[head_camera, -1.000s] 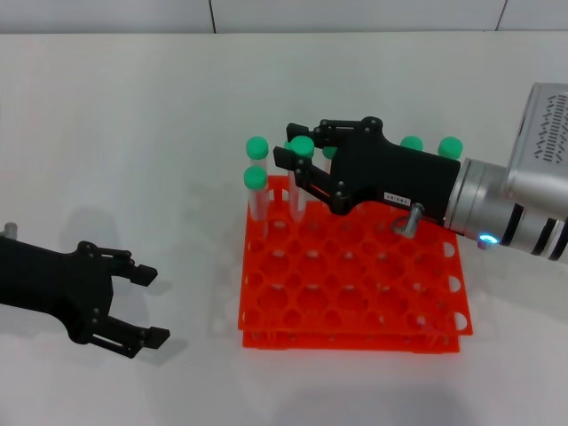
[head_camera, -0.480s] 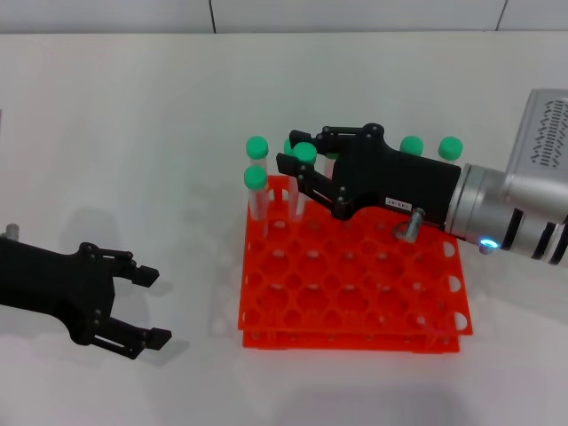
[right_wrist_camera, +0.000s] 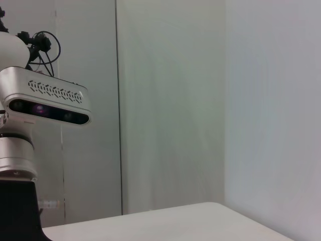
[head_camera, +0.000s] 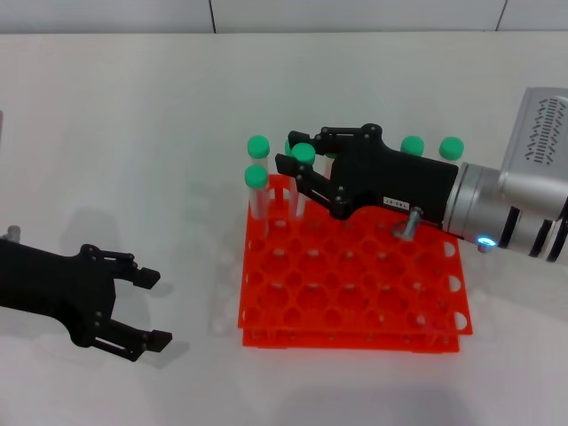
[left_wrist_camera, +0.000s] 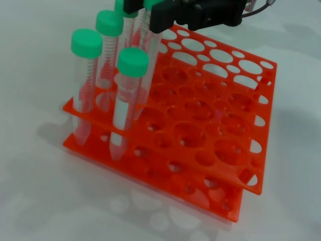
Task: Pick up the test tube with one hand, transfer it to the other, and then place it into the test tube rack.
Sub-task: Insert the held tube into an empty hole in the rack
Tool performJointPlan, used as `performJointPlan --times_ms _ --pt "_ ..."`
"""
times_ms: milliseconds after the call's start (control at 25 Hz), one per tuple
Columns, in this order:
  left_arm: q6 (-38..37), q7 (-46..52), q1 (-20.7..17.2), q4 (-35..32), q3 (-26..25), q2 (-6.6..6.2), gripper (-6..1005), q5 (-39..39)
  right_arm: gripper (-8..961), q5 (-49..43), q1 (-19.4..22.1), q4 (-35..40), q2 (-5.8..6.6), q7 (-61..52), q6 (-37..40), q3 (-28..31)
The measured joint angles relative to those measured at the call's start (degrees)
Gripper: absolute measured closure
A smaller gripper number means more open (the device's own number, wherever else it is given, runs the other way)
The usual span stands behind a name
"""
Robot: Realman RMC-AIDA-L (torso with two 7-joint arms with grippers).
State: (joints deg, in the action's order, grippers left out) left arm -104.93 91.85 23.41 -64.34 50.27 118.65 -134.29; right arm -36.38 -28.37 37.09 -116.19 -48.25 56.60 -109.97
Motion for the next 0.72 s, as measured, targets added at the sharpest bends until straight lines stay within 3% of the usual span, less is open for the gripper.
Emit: performJointPlan --times_ms 720 --pt "0.0 0.0 -0.03 0.0 0.09 -0.05 112 0.0 687 0.01 -0.11 -0.09 0.0 -0.04 -1.02 -0.6"
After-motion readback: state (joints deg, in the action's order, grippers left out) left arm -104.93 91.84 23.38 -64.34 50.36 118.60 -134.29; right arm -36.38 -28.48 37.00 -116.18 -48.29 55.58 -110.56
